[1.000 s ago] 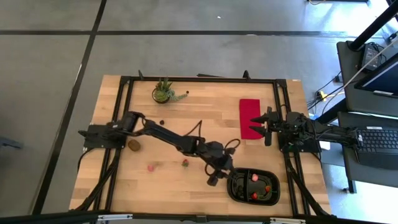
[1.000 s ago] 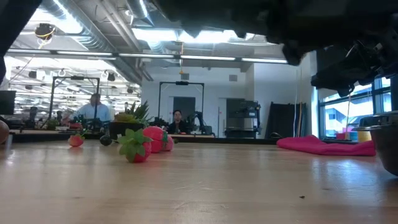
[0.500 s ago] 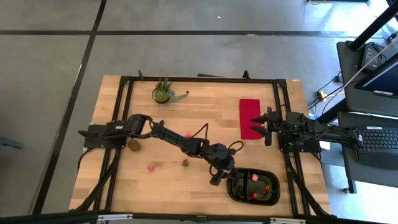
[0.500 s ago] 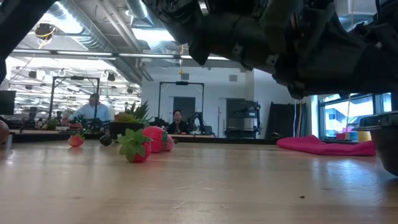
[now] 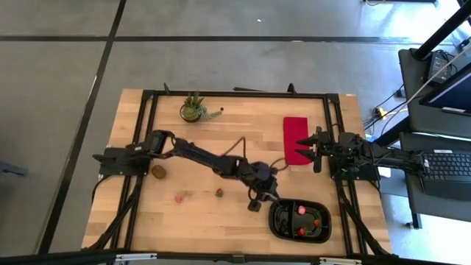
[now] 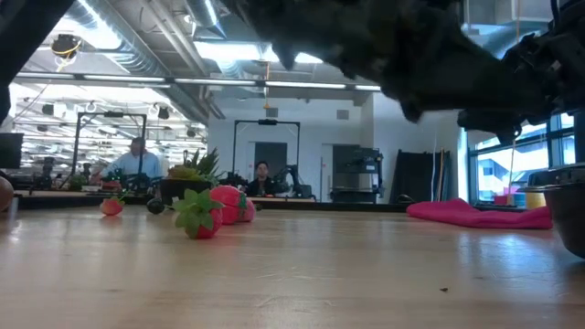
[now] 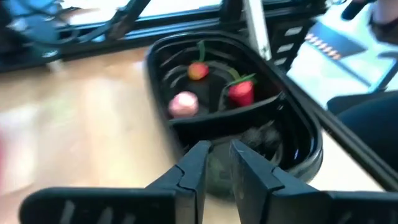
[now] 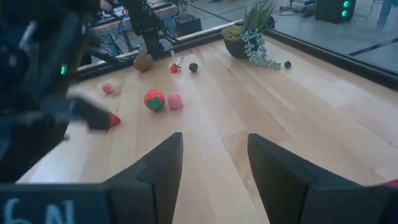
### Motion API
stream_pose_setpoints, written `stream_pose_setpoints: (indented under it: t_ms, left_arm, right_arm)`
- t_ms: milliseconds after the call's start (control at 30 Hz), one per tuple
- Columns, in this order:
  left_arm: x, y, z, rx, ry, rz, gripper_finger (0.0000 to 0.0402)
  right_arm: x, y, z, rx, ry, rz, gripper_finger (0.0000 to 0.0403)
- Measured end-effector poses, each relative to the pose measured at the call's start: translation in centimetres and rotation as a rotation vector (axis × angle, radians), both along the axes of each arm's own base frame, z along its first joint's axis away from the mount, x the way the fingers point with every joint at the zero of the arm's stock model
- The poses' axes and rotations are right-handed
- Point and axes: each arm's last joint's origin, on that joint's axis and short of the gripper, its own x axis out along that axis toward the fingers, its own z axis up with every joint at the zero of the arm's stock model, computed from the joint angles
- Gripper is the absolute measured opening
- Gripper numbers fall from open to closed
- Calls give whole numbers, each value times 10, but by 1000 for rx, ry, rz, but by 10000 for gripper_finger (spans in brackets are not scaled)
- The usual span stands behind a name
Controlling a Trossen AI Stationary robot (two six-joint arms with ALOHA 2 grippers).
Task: Pick and placing Produce into tupperware
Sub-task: Put the strawberry into the right of the black bin
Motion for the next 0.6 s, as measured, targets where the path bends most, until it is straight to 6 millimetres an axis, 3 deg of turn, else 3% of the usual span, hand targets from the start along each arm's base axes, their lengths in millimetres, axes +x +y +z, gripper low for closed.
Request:
stream_pose_setpoints:
  t_ms: [367,500,600]
  left_arm:
    - [-53,58,95,144,41,185,32]
    - [-88,72,118,149,22,227,25]
    - [-116,78,124,163,10,265,19]
  right_arm:
    - [0,0,0,7,-1,0,184]
    - [0,0,0,7,0,0,184]
    - [0,0,0,5,0,0,184]
